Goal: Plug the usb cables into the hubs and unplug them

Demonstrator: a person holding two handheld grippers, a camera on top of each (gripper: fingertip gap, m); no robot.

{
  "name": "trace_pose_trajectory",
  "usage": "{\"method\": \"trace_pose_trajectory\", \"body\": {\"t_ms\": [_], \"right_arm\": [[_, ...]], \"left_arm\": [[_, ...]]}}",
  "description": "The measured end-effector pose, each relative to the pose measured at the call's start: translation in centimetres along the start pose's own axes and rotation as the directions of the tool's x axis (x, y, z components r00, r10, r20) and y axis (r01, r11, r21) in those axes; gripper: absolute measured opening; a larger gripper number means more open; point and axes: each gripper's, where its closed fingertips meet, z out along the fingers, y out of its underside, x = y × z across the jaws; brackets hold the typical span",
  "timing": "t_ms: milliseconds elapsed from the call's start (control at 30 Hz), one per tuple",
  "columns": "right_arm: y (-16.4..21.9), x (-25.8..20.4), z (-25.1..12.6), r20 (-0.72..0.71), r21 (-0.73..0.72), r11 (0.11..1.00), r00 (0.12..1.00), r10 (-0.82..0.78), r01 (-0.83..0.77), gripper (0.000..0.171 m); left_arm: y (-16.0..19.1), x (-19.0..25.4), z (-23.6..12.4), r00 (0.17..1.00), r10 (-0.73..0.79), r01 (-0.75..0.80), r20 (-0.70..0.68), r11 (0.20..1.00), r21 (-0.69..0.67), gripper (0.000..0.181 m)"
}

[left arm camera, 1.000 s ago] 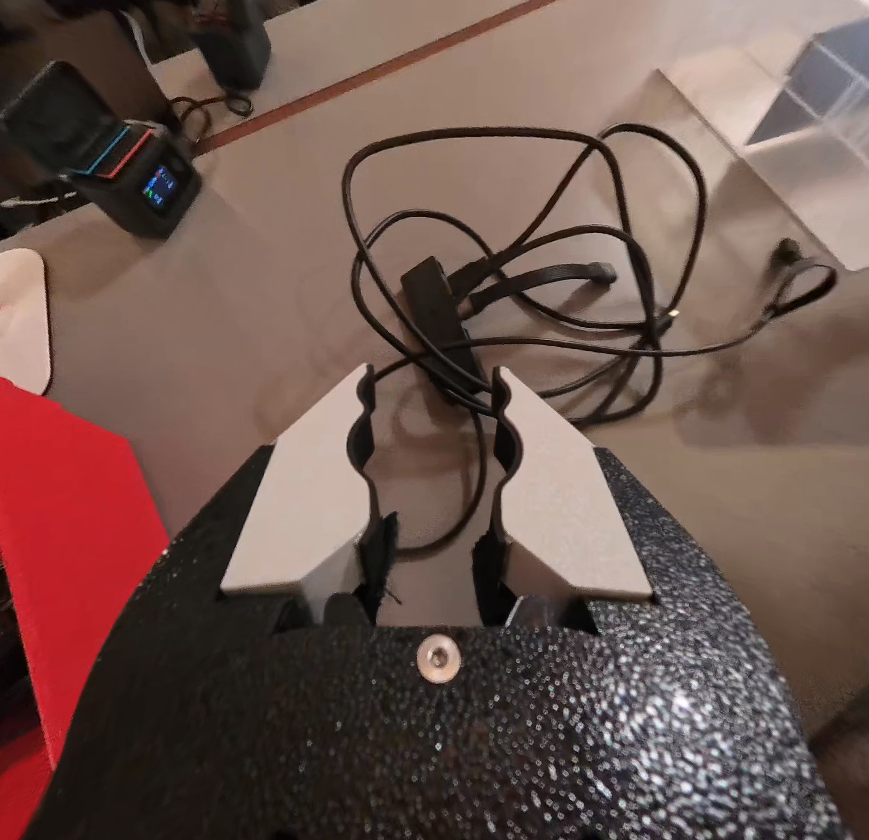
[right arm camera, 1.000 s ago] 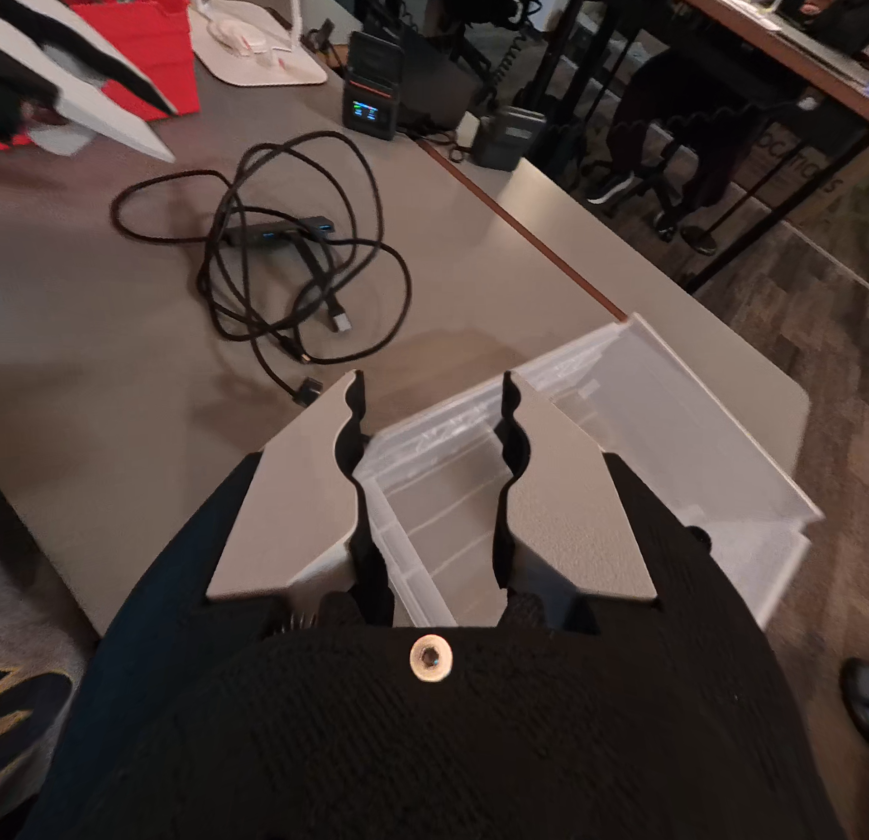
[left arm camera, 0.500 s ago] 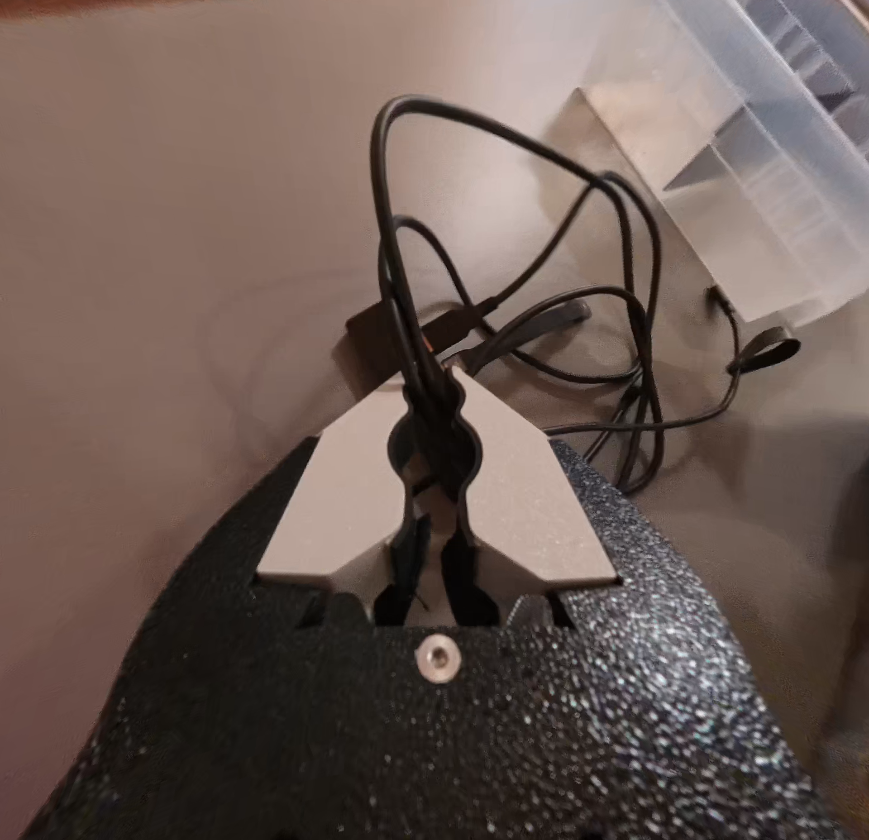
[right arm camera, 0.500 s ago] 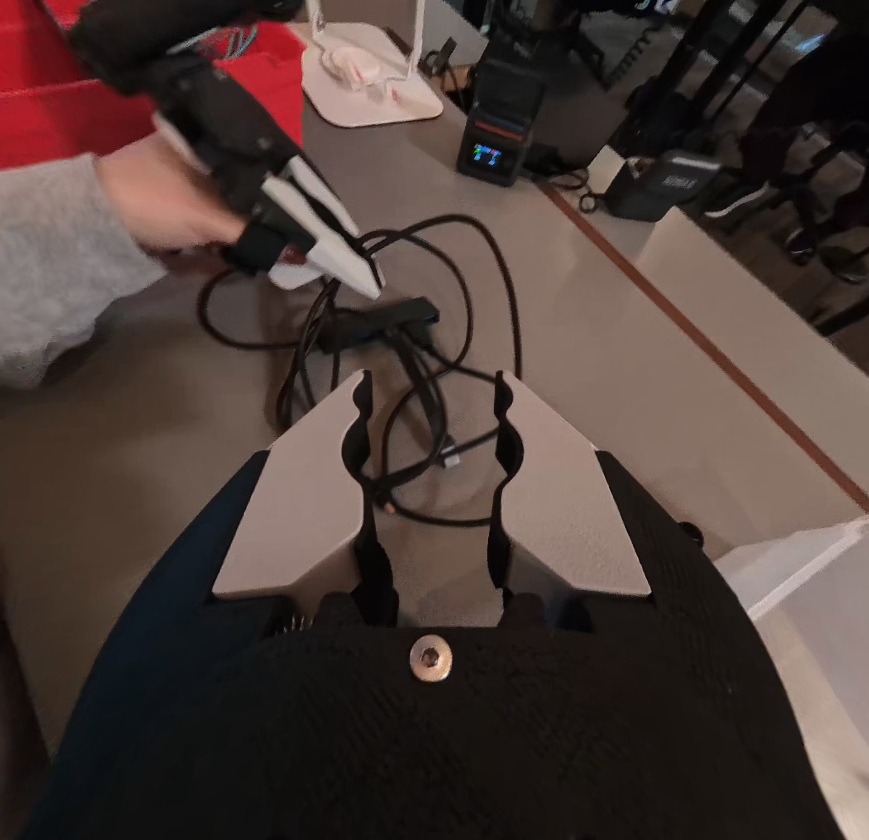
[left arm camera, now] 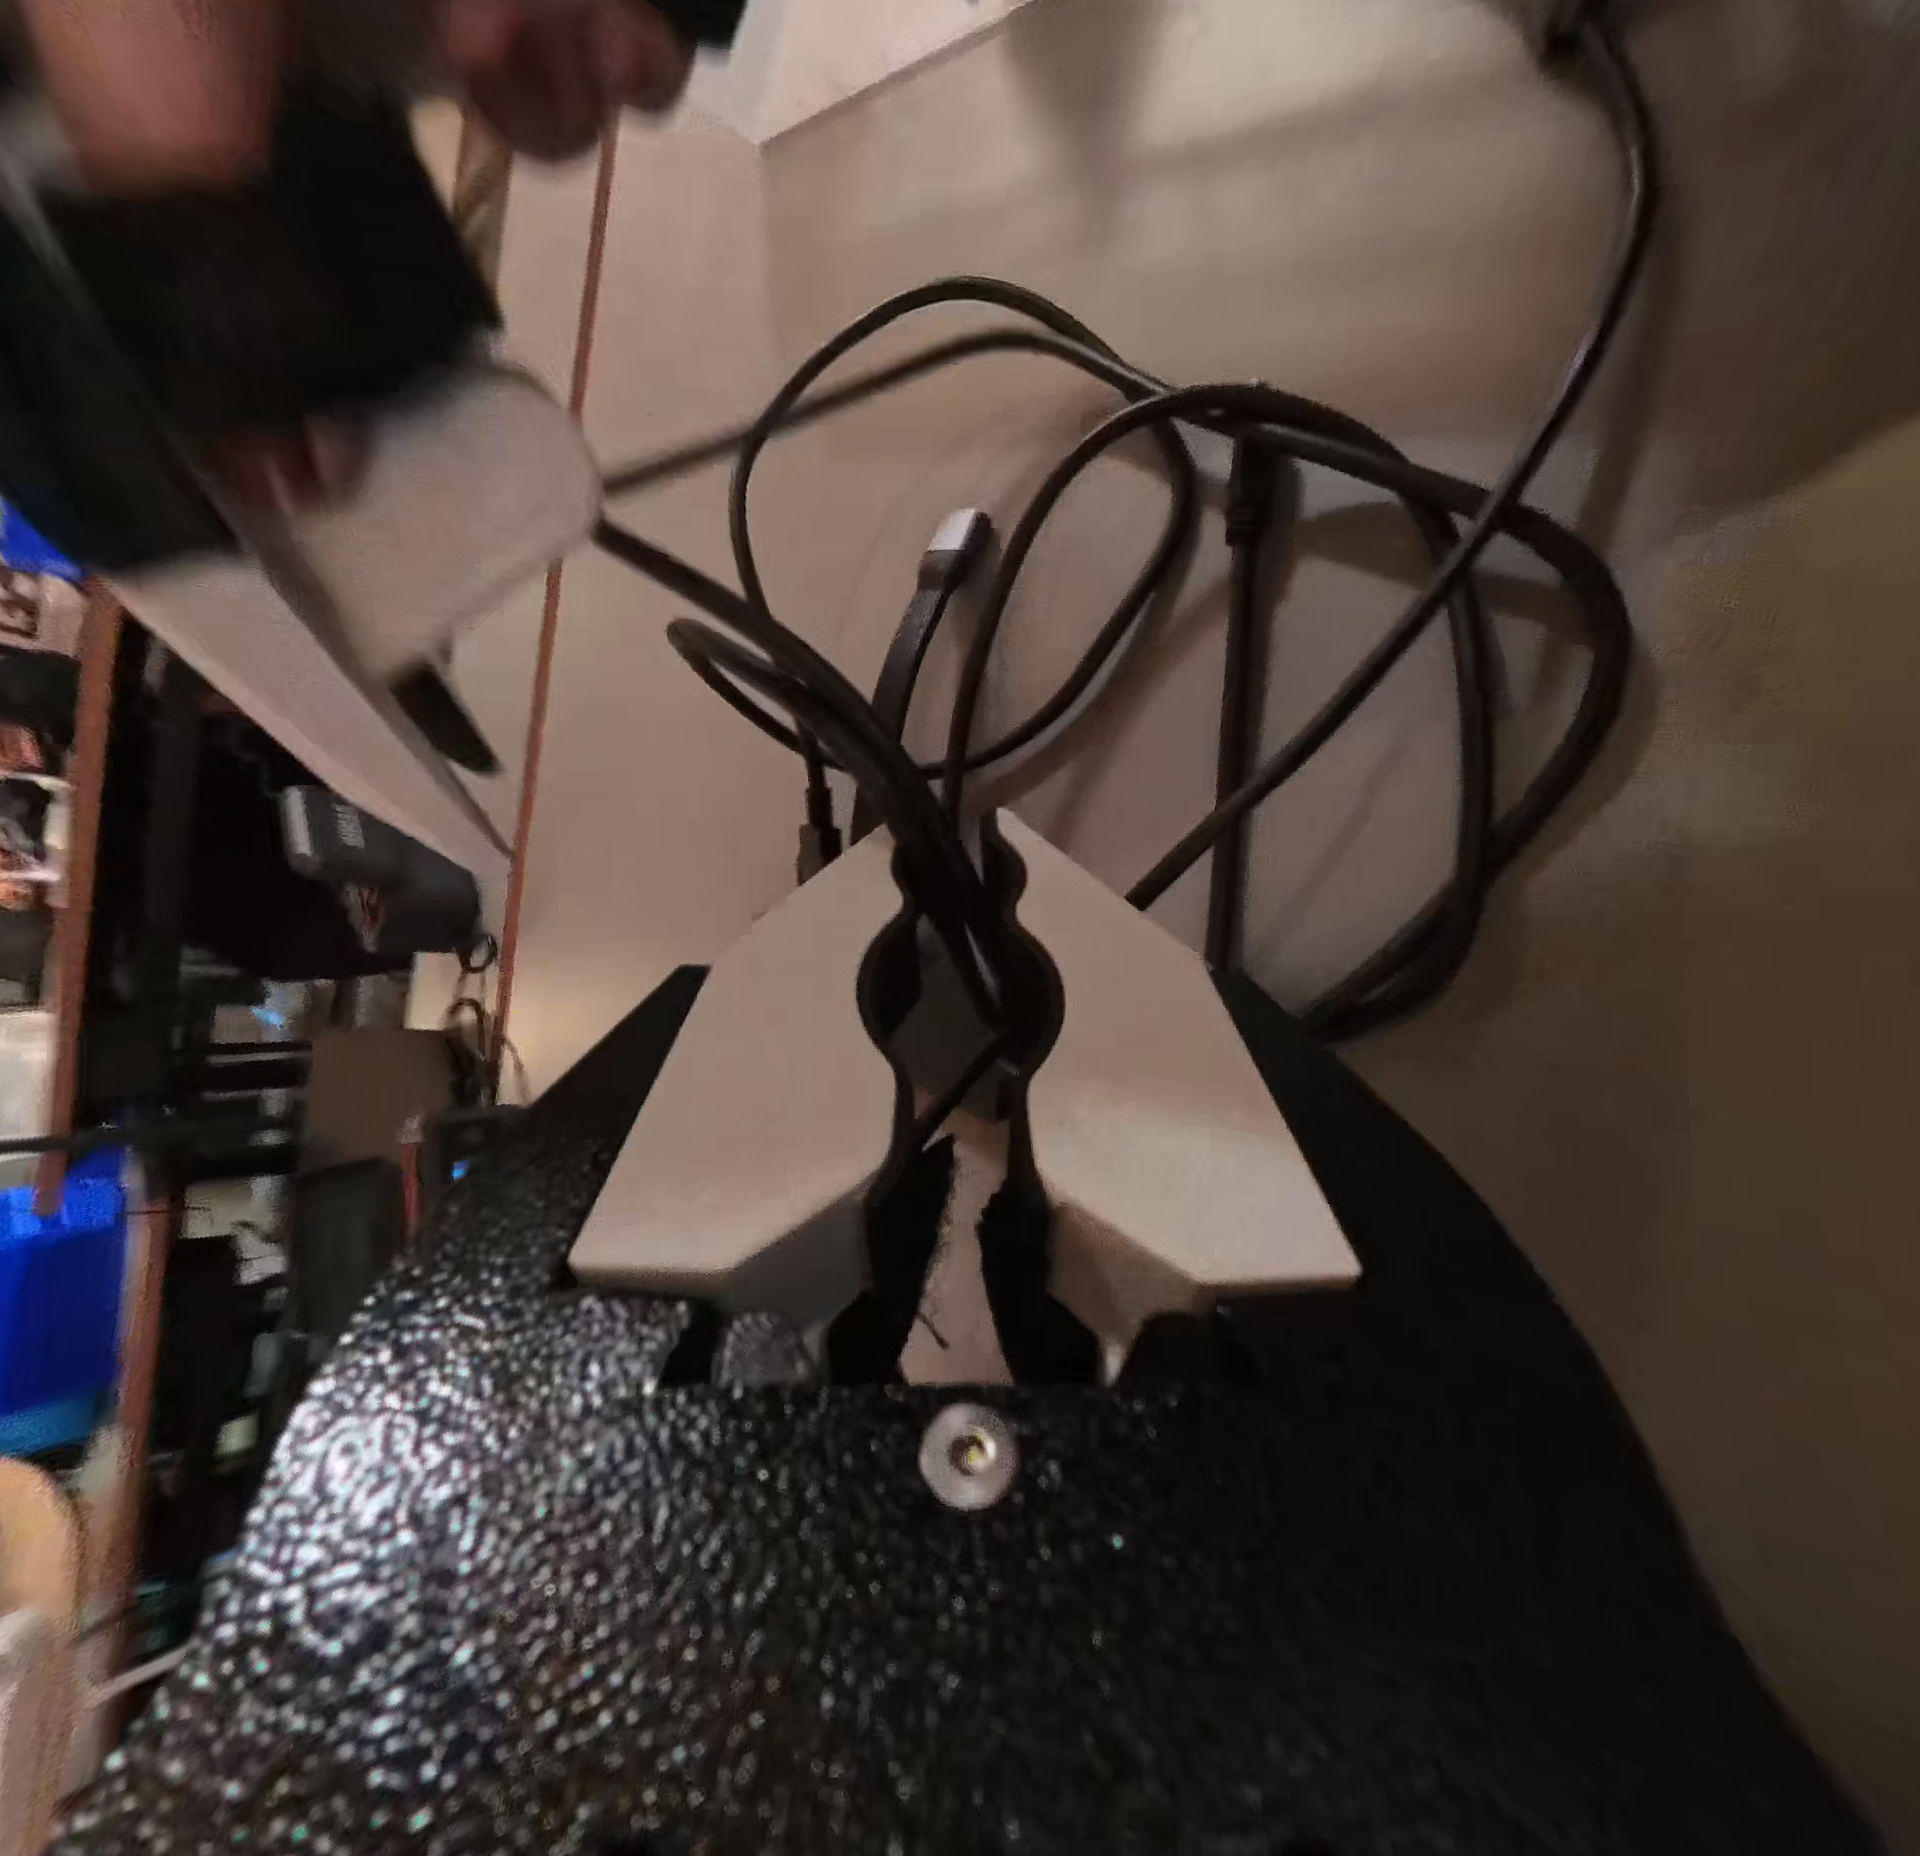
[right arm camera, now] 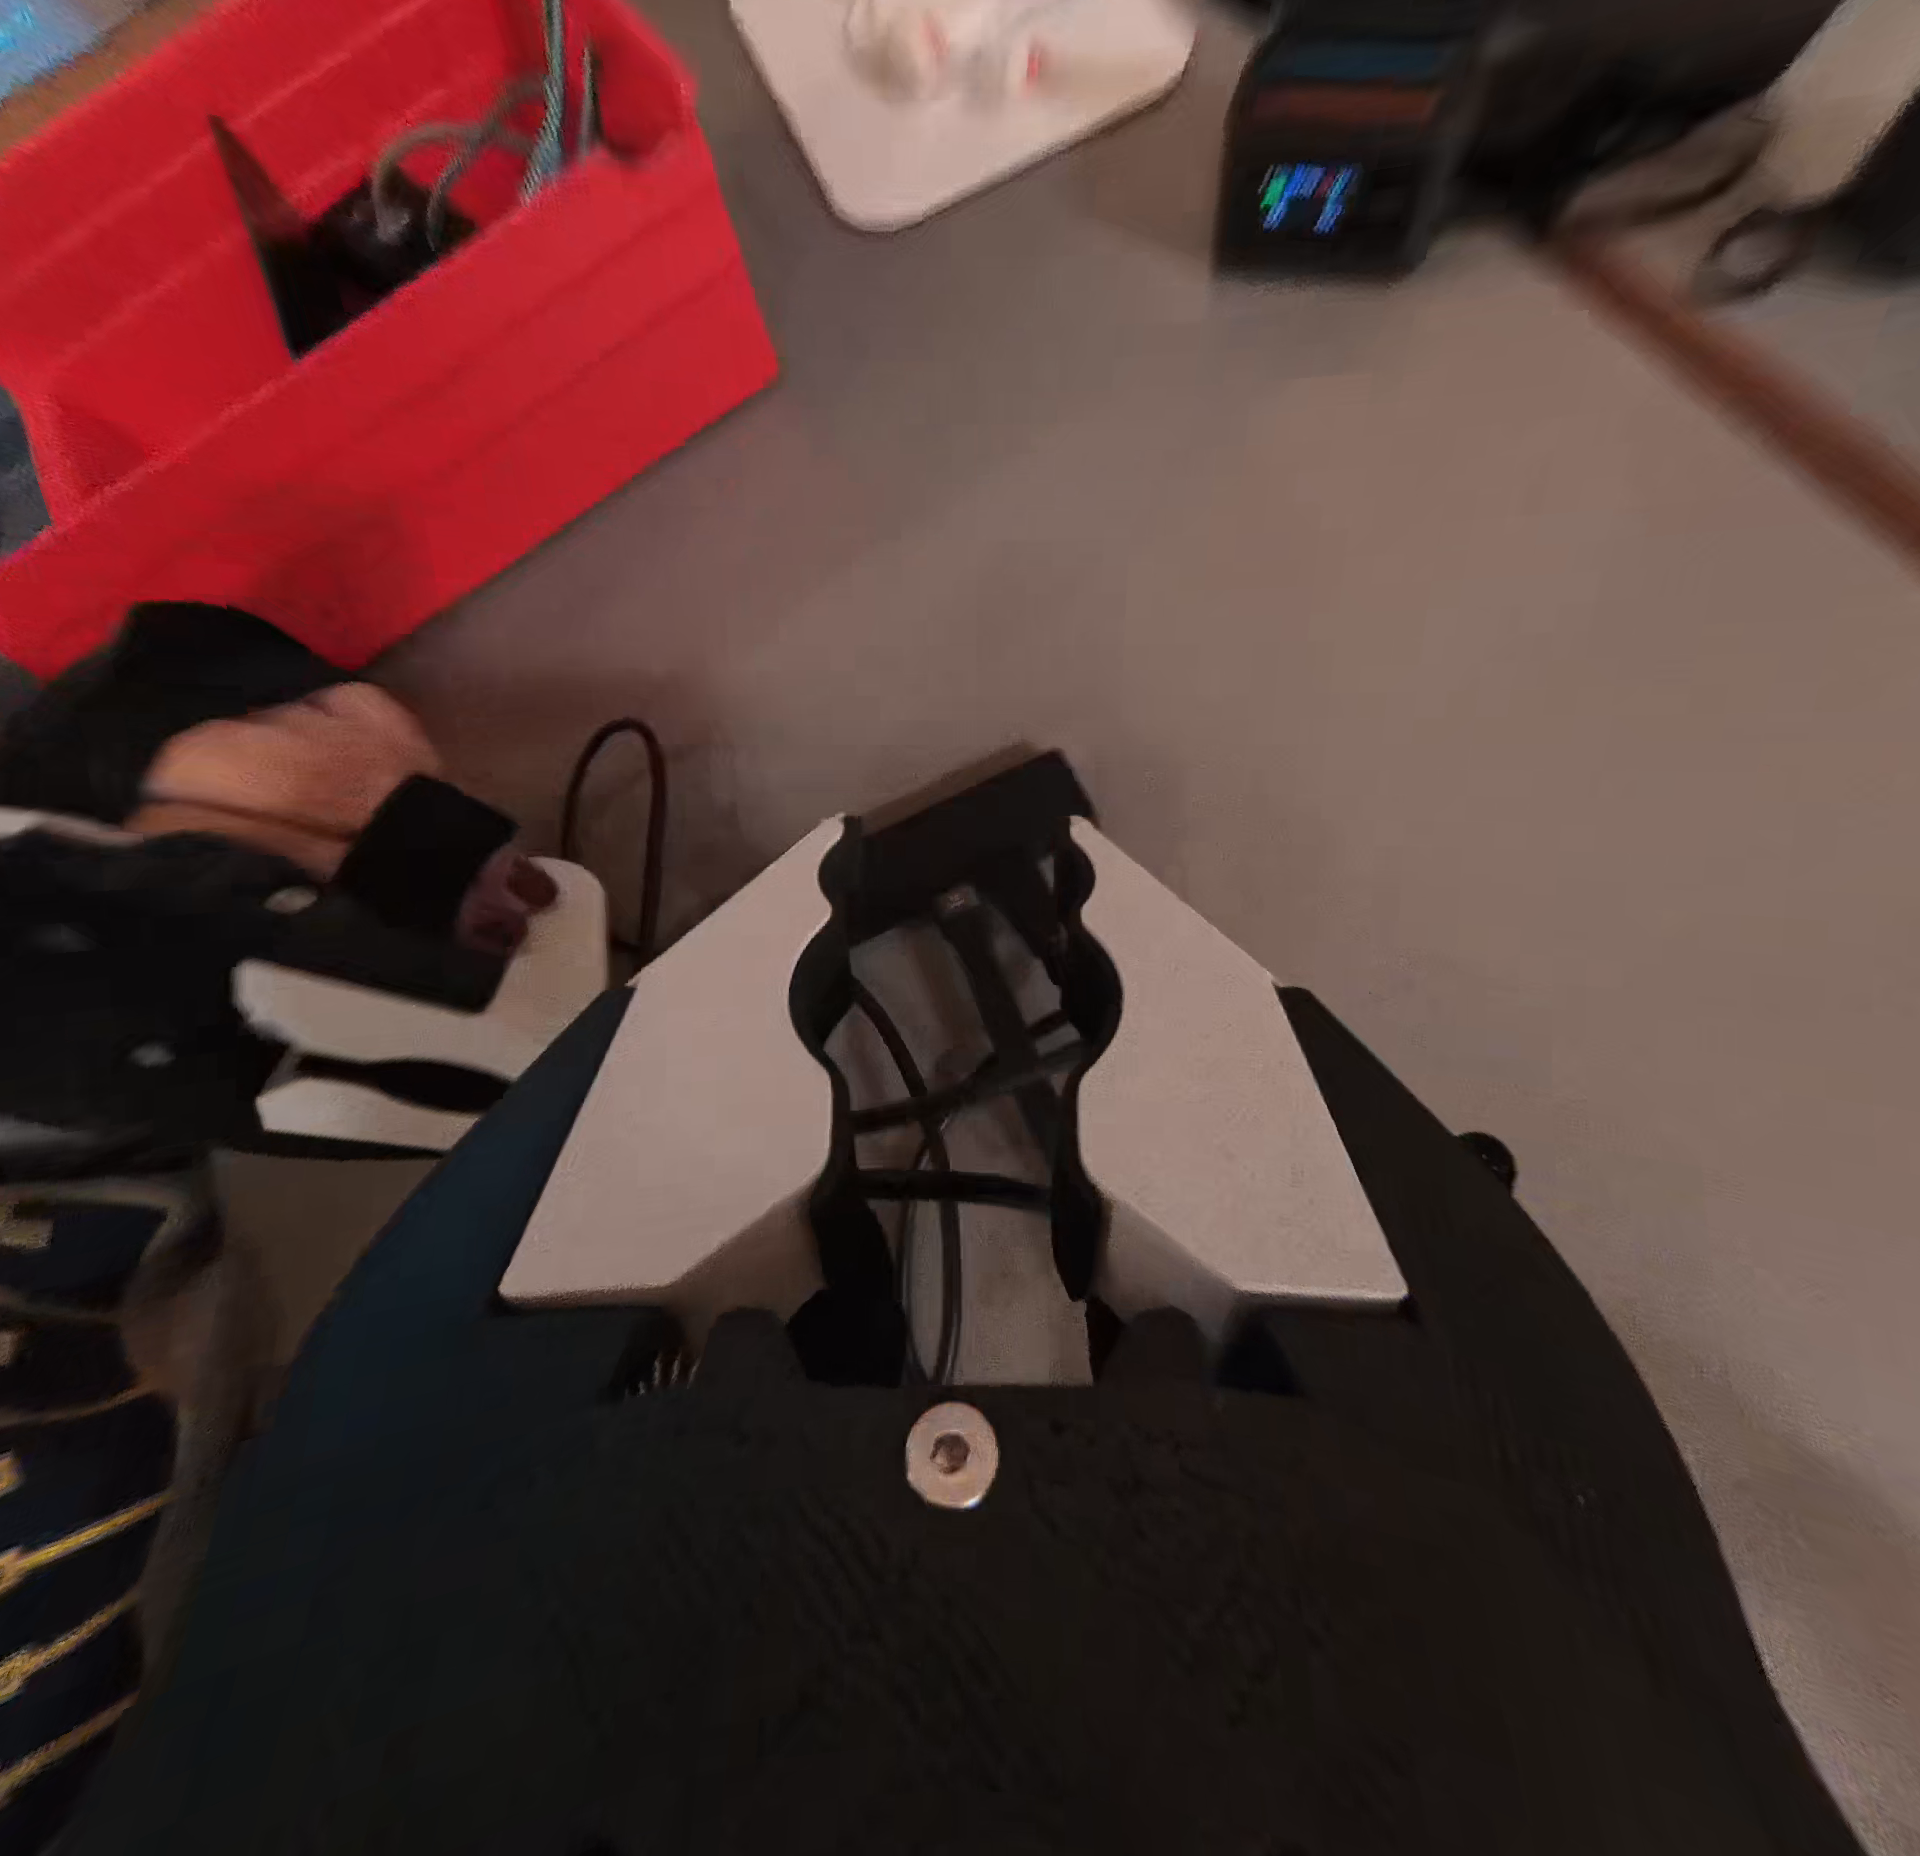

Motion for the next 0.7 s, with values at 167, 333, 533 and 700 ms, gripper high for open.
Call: {"method": "trace_pose_trajectory", "body": {"t_ms": [167, 333, 533, 700], "right_arm": [[4.3, 0.5, 4.5, 0.109, -0.331, 0.934, 0.978, 0.180, -0.135, 0.050], [7.2, 1.8, 6.3, 0.088, -0.483, 0.868, 0.979, 0.183, -0.119, 0.051], [8.2, 0.5, 6.2, 0.180, -0.509, 0.854, 0.957, 0.227, -0.106, 0.033], [8.1, -0.6, 6.0, 0.223, -0.427, 0.902, 0.960, 0.167, -0.058, 0.023]], "left_arm": [[-0.3, 1.3, -0.4, 0.982, 0.184, -0.184, 0.031, 0.983, -0.008, 0.006], [-0.8, 3.5, -0.8, 0.983, 0.170, -0.166, -0.067, 0.985, 0.054, 0.003], [-1.1, 4.1, -1.7, 0.988, 0.003, 0.017, -0.157, 0.992, 0.126, 0.025], [-2.0, 3.0, -4.4, 0.938, -0.225, 0.294, -0.262, 0.919, 0.263, 0.050]]}}
